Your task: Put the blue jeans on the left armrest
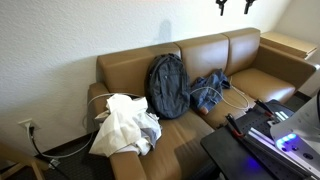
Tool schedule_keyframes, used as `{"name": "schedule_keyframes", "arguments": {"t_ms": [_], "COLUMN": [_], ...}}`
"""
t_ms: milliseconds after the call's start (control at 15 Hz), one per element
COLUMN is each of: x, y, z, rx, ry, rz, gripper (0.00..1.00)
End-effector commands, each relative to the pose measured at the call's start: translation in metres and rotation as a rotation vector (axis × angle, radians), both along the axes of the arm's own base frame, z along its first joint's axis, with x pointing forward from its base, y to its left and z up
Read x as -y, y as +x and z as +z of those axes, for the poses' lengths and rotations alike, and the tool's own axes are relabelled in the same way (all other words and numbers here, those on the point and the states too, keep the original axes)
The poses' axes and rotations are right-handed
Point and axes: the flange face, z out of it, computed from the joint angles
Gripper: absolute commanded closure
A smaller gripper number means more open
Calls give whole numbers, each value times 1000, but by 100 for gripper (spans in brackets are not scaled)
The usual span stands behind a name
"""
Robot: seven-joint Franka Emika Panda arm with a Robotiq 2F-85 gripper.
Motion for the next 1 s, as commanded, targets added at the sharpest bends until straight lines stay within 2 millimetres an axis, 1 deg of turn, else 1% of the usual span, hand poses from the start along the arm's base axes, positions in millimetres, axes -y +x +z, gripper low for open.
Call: {"name": "schedule_keyframes", "arguments": {"t_ms": [0, 133, 267, 333, 467, 600, 733, 933], "x": [43, 59, 62, 60, 63, 60, 51, 47], "y": [17, 19, 21, 15, 16, 16, 21, 34], "z": [-23, -27, -19, -30, -27, -27, -29, -34], "rx": [-128, -192, -207, -184, -182, -183, -79, -19], "ry": [85, 137, 243, 179, 186, 185, 129, 67], "rz": [-118, -201, -254, -207, -215, -210, -311, -455], "gripper": [0, 0, 0, 0, 0, 0, 0, 0]}}
